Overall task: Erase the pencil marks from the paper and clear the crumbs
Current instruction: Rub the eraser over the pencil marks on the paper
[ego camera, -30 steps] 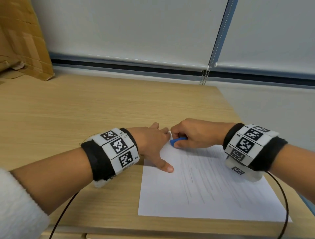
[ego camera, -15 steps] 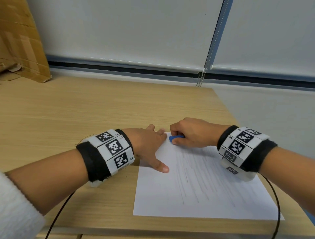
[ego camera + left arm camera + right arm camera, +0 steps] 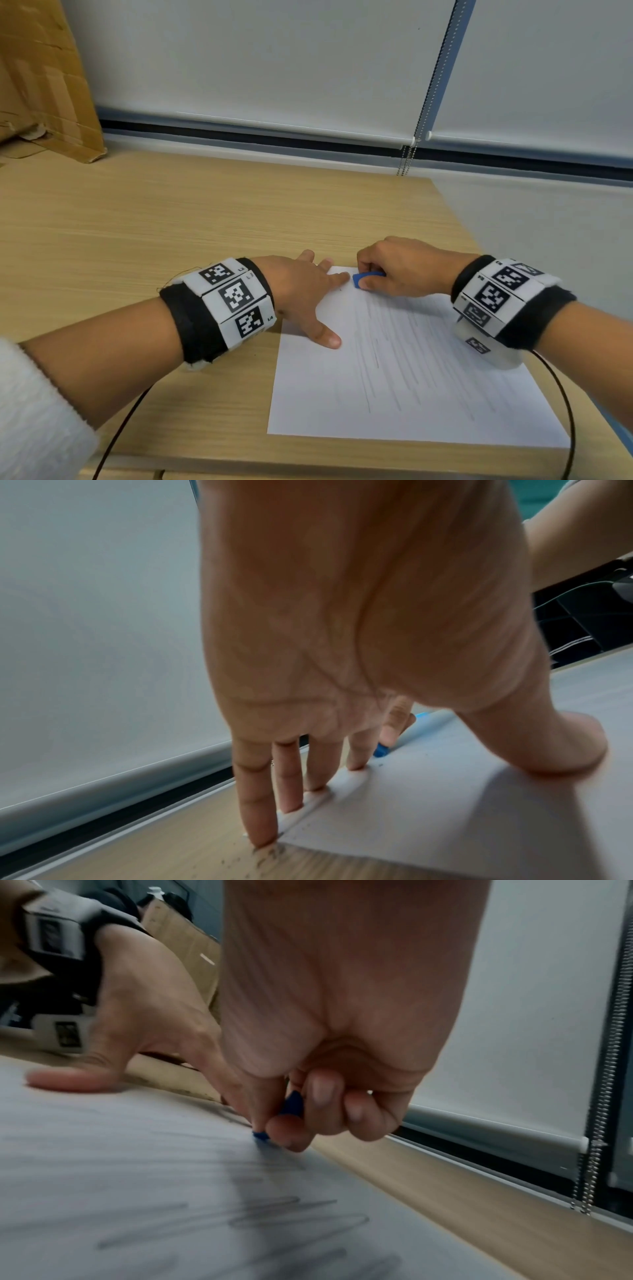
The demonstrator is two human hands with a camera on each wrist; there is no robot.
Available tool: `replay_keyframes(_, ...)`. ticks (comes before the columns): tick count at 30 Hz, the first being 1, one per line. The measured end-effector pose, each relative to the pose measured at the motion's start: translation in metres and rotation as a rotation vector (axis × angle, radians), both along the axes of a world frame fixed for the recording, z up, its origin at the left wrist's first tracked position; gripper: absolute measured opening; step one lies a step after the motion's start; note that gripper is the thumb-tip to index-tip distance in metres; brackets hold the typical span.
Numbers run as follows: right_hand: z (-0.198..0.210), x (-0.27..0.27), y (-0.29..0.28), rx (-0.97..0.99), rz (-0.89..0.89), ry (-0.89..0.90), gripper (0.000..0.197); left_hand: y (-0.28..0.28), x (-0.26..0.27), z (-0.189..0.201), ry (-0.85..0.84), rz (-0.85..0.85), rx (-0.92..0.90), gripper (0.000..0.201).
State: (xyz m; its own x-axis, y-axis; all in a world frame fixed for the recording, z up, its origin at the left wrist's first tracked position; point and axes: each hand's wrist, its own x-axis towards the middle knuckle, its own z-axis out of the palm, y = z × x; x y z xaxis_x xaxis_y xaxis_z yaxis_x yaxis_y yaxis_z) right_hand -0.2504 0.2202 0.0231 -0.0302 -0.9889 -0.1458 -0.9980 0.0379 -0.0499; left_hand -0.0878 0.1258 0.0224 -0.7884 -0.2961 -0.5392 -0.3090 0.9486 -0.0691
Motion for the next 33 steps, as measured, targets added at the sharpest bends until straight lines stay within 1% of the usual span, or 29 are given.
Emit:
replay_keyframes(2, -0.003, 0.001, 0.001, -0.011, 0.002, 0.0, 0.018, 0.0, 0.0, 0.0, -0.001, -0.003, 0.0, 0.108)
replay_keyframes(5, -0.006, 0.01, 0.008, 0.033, 0.076, -0.01, 0.017, 0.0, -0.001, -0.001, 0.003, -0.01, -0.007, 0.108)
replay_keyframes(10, 0.0, 0.001, -0.001, 0.004, -0.006, 0.023, 0.019, 0.0, -0.001, 0.0, -0.012, 0.001, -0.008, 0.109)
replay_keyframes(13, -0.001, 0.009, 0.006, 0.064, 0.085, 0.003, 0.016, -0.001, -0.001, -0.002, -0.003, -0.011, -0.01, 0.109)
replay_keyframes(15, 0.002, 0.012, 0.006, 0.103, 0.111, 0.015, 0.016, -0.001, -0.001, -0.002, -0.002, -0.009, -0.01, 0.109)
replay_keyframes(19, 0.002, -0.001, -0.002, 0.025, 0.018, 0.018, 0.018, 0.0, -0.002, 0.0, -0.014, 0.0, -0.014, 0.109)
replay_keyframes(21, -0.002, 0.002, 0.002, 0.036, 0.053, 0.006, 0.017, 0.0, -0.002, 0.0, -0.014, -0.005, -0.015, 0.109)
replay_keyframes(24, 0.0, 0.011, 0.009, 0.113, 0.112, -0.018, 0.017, 0.0, -0.002, -0.002, -0.007, -0.017, -0.022, 0.109)
replay_keyframes(27, 0.004, 0.004, 0.001, 0.066, 0.04, 0.005, 0.017, 0.0, -0.002, -0.002, -0.014, -0.007, -0.029, 0.109)
replay_keyframes(29, 0.003, 0.002, 0.0, 0.05, 0.025, -0.008, 0.016, 0.001, -0.003, -0.002, -0.018, -0.001, -0.028, 0.109)
replay_keyframes(33, 0.004, 0.016, 0.011, 0.189, 0.088, -0.106, 0.016, 0.002, -0.003, -0.001, -0.01, -0.011, -0.03, 0.107)
